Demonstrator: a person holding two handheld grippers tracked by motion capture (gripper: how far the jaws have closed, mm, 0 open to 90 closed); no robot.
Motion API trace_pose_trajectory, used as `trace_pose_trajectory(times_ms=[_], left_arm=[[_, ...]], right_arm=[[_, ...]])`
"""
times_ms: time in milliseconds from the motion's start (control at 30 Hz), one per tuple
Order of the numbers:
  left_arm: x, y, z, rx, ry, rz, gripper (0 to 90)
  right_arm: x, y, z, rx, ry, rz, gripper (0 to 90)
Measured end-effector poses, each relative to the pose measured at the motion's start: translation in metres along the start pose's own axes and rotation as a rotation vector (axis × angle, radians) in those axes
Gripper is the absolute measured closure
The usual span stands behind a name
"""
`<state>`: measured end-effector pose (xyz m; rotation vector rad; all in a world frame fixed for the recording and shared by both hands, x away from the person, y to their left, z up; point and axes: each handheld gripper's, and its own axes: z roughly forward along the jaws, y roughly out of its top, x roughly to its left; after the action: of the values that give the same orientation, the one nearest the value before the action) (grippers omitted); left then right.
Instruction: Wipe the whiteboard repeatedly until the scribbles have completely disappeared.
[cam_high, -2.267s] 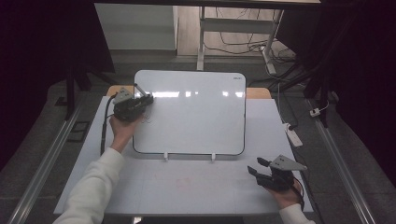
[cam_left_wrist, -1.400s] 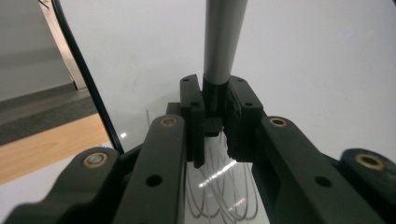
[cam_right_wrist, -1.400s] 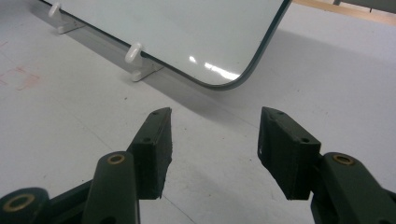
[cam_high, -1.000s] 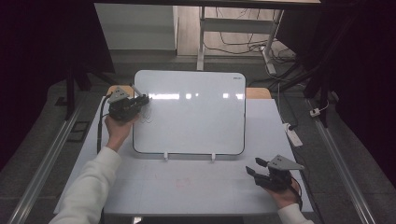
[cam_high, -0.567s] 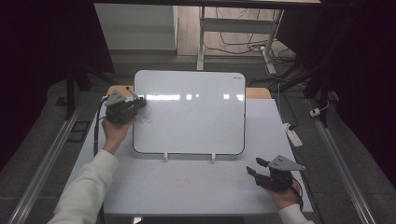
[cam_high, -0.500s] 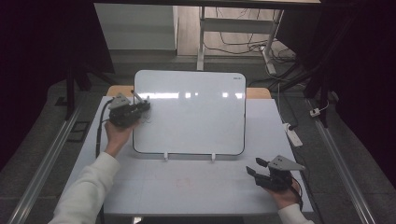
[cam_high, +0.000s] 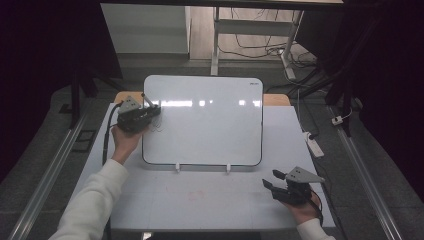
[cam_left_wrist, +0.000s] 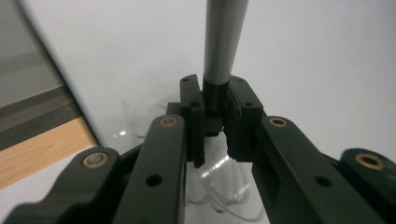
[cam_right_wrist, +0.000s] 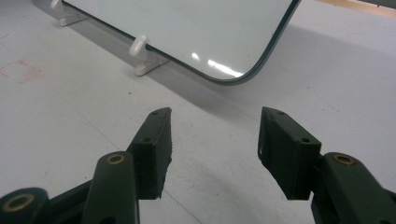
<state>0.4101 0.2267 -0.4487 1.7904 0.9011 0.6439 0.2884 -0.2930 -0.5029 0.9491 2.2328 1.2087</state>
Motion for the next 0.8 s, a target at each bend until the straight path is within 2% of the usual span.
trace_pose_trajectory(times_ms=[33, 67, 133, 200, 333, 400, 433, 533, 600, 700, 767, 800], left_arm=[[0.002, 0.001, -0.001, 0.000, 0.009, 0.008, 77.7], [0.007, 0.004, -0.002, -0.008, 0.032, -0.012, 77.7], [0.026, 0.008, -0.008, -0.038, 0.073, -0.083, 77.7], [0.035, 0.009, -0.010, -0.043, 0.081, -0.117, 77.7], [0.032, 0.010, -0.010, -0.035, 0.090, -0.073, 77.7], [0.035, 0.013, -0.010, -0.037, 0.101, -0.082, 77.7], [0.036, 0.013, -0.010, -0.039, 0.093, -0.098, 77.7], [0.029, 0.010, -0.011, -0.008, 0.085, -0.058, 77.7], [0.023, -0.001, -0.012, -0.007, 0.057, -0.058, 77.8], [0.012, -0.013, -0.014, -0.002, 0.033, -0.028, 77.7], [0.015, -0.010, -0.014, -0.011, 0.032, -0.041, 77.7], [0.018, -0.006, -0.013, -0.017, 0.048, -0.041, 77.7]], right_arm=[[0.000, 0.000, 0.000, 0.000, -0.001, 0.000, 44.5], [0.000, 0.001, -0.001, -0.003, -0.002, 0.001, 44.5], [0.000, 0.002, -0.002, -0.007, -0.006, 0.004, 44.5], [0.000, 0.002, -0.003, -0.012, -0.007, 0.003, 44.5], [0.001, 0.002, -0.002, -0.010, -0.002, 0.002, 44.5], [0.000, 0.001, 0.000, -0.003, 0.001, 0.003, 44.5], [0.001, 0.000, 0.001, 0.001, 0.002, 0.002, 44.4], [0.002, 0.000, 0.000, -0.001, 0.004, -0.001, 44.4], [0.001, 0.001, -0.002, -0.007, 0.003, 0.002, 44.4], [0.000, 0.000, -0.001, -0.005, 0.003, 0.005, 44.4], [-0.001, -0.001, 0.000, -0.001, 0.000, 0.006, 44.4], [-0.001, -0.001, 0.000, -0.001, -0.001, 0.006, 44.4]])
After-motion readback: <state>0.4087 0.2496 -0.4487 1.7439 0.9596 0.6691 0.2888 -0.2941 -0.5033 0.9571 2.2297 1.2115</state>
